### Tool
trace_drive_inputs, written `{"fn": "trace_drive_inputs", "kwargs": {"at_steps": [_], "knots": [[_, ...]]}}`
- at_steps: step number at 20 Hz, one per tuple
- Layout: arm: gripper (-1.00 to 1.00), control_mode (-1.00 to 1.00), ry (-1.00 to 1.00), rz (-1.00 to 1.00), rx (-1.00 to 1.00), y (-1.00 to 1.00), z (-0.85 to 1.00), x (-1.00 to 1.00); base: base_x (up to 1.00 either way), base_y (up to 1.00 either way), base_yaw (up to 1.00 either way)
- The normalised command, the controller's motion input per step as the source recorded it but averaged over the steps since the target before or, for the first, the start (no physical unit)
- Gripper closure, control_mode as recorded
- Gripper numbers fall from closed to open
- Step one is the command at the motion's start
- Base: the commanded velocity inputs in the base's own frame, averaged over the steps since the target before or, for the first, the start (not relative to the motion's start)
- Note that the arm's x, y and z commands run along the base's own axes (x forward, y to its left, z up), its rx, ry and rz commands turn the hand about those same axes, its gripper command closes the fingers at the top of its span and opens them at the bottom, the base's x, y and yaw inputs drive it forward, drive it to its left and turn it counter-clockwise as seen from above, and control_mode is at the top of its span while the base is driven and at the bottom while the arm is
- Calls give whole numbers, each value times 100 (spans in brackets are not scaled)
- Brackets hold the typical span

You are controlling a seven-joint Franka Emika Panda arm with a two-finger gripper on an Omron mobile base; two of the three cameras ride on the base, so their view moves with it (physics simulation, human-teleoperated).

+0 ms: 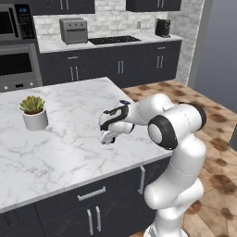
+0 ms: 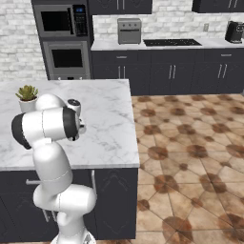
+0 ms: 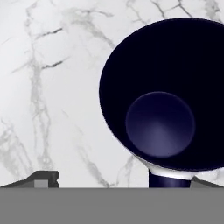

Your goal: Clear the mugs and bowl far away from the sink.

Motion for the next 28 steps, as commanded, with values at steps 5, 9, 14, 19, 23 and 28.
{"fn": "trace_drive_inputs", "kwargs": {"at_steps": [5,9,14,19,23,28], "knots": [[-100,-100,-5,0,-2,-19,-20,0,0,0,0],[-100,-100,-12,-2,-9,-49,-1,1,0,0,0],[-100,-100,-9,-6,-15,-46,8,0,0,0,0],[-100,-100,-9,-3,-5,-16,77,-4,0,0,0],[-100,-100,-1,0,0,0,100,-34,0,0,0],[-100,-100,0,0,0,-1,100,-59,0,0,0]]}}
